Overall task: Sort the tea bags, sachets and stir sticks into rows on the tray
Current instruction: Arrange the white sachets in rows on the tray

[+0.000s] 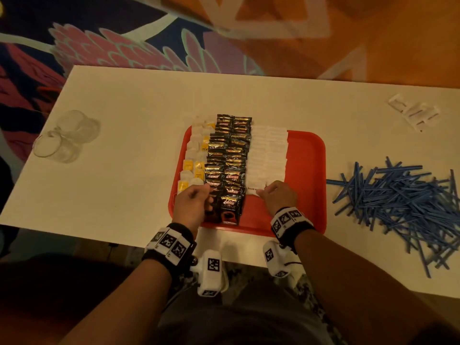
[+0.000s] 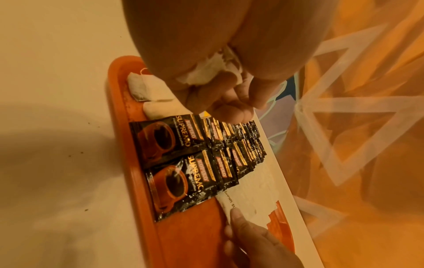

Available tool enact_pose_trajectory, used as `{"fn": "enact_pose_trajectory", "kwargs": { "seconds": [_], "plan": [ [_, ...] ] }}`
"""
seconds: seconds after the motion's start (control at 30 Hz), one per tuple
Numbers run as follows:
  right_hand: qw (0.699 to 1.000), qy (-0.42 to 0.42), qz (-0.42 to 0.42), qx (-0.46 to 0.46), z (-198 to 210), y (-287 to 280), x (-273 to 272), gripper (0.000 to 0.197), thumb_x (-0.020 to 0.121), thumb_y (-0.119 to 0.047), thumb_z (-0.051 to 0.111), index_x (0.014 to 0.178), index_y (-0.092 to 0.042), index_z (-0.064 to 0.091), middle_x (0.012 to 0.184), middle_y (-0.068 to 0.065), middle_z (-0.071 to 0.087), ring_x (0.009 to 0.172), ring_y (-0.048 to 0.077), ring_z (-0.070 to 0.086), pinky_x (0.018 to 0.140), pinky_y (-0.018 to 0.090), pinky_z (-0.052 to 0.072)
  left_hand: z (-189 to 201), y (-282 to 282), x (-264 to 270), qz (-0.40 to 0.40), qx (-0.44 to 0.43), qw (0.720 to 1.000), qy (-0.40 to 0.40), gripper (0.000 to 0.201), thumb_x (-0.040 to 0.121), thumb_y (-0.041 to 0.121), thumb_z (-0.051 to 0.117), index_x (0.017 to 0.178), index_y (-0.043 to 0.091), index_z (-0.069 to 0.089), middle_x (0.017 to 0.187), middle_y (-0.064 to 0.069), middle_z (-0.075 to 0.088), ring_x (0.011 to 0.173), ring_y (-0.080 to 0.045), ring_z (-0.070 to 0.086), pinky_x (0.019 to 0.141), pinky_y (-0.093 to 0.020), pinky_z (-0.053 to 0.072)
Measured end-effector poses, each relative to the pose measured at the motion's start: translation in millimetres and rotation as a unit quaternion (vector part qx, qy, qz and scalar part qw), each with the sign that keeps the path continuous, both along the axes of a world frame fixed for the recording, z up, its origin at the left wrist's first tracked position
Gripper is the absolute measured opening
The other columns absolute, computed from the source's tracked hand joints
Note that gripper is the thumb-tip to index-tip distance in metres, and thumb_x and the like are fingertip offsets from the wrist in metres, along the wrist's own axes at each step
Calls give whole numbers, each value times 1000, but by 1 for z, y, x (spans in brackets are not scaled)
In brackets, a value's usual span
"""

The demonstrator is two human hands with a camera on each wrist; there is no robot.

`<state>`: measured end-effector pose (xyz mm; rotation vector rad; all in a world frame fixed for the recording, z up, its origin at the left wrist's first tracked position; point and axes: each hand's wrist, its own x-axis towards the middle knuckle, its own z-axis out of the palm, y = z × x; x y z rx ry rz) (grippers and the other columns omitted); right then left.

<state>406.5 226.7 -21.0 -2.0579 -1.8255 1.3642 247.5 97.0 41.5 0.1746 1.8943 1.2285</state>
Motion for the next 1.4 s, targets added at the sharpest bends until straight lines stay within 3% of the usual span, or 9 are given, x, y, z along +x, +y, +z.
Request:
{"fn": "enact_pose_trajectory", "kwargs": {
  "seconds": [0.17, 0.33, 0.43, 0.57, 0.9, 1.07, 1.17, 1.3, 1.4],
  "plan": [
    [999, -26, 8, 33, 0, -3, 6, 27, 83, -40, 73, 80, -23, 52, 77, -7, 59, 67, 7, 53, 51, 22, 37, -1, -1, -2, 7, 3, 1000, -15, 20, 99, 28, 58, 88, 14, 65, 68, 2, 61, 56, -10, 52, 56, -24, 44],
    [981, 6, 153, 117, 2, -6, -2, 4, 92, -19, 63, 92, -21, 60, 93, -2, 60, 86, 15, 57, 77, 29, 50, -3, 1, 0, 10, 5, 999, -38, 22, 101, 29, 54, 90, 14, 65, 67, 2, 59, 55, -9, 51, 52, -23, 41],
    [975, 25, 184, 118, -3, -6, -8, 21, 93, -11, 59, 111, -20, 66, 114, 1, 57, 101, 17, 59, 90, 32, 50, -3, 1, 0, 19, 5, 998, -58, 26, 102, 31, 52, 89, 13, 65, 66, 2, 60, 55, -10, 52, 52, -24, 39],
    [976, 39, 179, 119, -4, -6, -7, 32, 92, -9, 62, 122, -21, 65, 119, 0, 55, 99, 14, 57, 88, 25, 46, -2, 1, -2, 20, 6, 997, -72, 29, 103, 33, 49, 92, 12, 65, 65, 2, 60, 54, -10, 52, 54, -26, 37],
    [956, 230, 134, 122, 68, -10, 0, 15, 79, -18, 79, 86, -27, 69, 80, -7, 67, 74, 7, 61, 70, 22, 52, 17, 38, 22, 32, 50, 989, -137, 44, 107, 38, 38, 90, 7, 64, 59, 0, 54, 46, -9, 45, 40, -20, 34],
    [939, 232, 244, 75, 108, -14, 9, 23, 70, -23, 86, 89, -20, 73, 83, -3, 70, 78, 10, 64, 72, 17, 53, 26, 65, 43, 40, 106, 968, -222, 60, 101, 58, 35, 91, 7, 64, 72, -9, 55, 70, -25, 59, 69, -35, 52],
    [954, 199, 208, 86, 115, -11, 19, 16, 76, -20, 81, 91, -18, 74, 85, -3, 70, 75, 5, 62, 67, 8, 47, 35, 79, 58, 15, 127, 963, -235, 63, 100, 61, 31, 96, 6, 62, 71, -6, 52, 69, -23, 58, 71, -37, 53],
    [966, 211, 117, 98, 118, 0, 34, 7, 82, -17, 76, 88, -15, 74, 81, -7, 68, 69, -3, 58, 64, 5, 43, 43, 89, 71, -39, 144, 961, -231, 53, 101, 54, 39, 104, 7, 62, 81, -5, 58, 73, -21, 58, 71, -34, 47],
    [971, 218, 55, 79, 124, 12, 48, 5, 85, -21, 74, 87, -21, 70, 89, -4, 69, 79, 5, 63, 68, 16, 48, 52, 89, 77, -105, 142, 962, -208, 23, 102, 25, 52, 110, 8, 64, 87, -4, 61, 79, -16, 60, 73, -29, 49]
  ]
}}
